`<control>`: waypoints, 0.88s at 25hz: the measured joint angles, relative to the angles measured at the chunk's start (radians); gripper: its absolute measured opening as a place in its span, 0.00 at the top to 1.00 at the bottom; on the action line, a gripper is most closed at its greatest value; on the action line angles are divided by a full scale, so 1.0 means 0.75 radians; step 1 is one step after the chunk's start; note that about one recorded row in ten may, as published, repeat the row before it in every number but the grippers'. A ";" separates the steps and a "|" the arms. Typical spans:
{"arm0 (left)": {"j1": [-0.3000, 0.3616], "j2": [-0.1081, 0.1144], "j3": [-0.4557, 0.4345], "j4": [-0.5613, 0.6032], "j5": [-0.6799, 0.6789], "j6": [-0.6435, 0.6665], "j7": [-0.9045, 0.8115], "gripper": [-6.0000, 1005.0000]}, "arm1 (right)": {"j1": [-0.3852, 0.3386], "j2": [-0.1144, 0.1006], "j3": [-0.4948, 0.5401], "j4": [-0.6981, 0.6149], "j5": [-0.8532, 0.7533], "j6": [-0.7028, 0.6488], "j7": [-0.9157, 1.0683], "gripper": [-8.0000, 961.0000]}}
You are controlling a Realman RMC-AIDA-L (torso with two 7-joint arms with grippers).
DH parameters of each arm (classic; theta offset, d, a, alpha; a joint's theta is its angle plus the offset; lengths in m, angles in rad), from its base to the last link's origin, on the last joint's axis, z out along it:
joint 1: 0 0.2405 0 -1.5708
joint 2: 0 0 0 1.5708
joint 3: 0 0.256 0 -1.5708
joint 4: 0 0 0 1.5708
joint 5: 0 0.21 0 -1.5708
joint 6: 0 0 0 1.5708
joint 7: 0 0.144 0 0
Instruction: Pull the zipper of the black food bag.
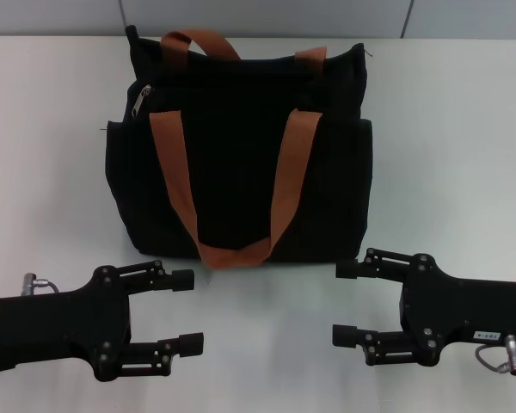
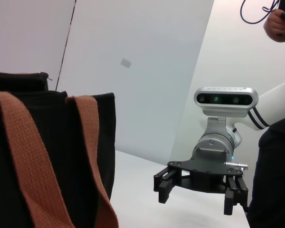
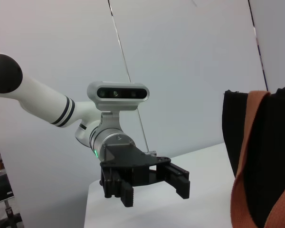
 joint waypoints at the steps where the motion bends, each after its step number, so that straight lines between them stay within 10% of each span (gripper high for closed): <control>1: 0.000 0.000 0.000 0.000 0.000 0.000 0.000 0.22 | 0.001 0.000 0.000 0.000 0.000 0.000 0.000 0.15; 22: -0.049 -0.036 -0.078 -0.007 -0.023 0.178 -0.011 0.26 | 0.011 -0.003 0.009 -0.006 -0.017 -0.006 0.041 0.17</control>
